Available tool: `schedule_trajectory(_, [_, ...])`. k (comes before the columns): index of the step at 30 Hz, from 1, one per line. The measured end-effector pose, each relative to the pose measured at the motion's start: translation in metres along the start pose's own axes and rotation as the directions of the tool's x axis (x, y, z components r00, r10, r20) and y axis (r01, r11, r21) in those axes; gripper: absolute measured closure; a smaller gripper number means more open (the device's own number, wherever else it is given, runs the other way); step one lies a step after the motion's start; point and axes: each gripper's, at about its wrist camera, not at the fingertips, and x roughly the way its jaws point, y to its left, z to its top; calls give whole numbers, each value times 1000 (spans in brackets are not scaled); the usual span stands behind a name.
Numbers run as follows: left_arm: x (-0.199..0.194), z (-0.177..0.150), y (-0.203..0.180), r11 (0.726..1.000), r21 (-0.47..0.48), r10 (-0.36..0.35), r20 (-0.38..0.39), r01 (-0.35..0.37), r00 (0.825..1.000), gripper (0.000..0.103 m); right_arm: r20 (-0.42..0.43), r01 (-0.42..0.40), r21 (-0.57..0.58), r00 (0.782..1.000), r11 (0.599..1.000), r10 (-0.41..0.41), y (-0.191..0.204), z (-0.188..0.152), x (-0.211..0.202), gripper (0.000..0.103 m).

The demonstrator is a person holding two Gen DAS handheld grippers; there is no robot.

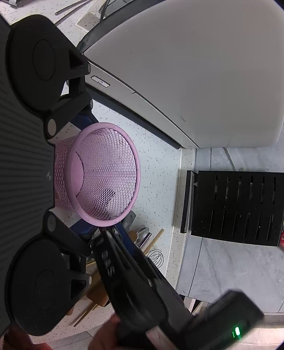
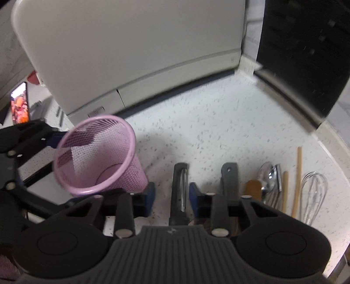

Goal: Organize utensils
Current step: 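Grasp the pink mesh cup rim with the left gripper while the right gripper approaches the grey-handled peeler, then grasp the grey-handled peeler with the right gripper and lift it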

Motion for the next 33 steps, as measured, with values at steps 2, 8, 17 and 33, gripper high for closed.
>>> schedule_trajectory(2, [0,-1,0,1000,-13,-2,3,2,1000,10,-24,-4,18,1000,1000,4,-1,4,8,79])
schedule_trajectory(8, [-1,2,1,1000,-14,16,-58,-17,998,9,-69,2,25,998,1000,0,-3,11,26,79])
schedule_trajectory(17, [1,11,0,1000,-8,27,-96,-28,995,10,-108,29,9,994,1000,-28,-4,9,41,78])
schedule_trajectory(33, [3,6,1,1000,21,7,-57,-6,998,10,-52,22,-14,998,1000,-22,-7,-1,31,89])
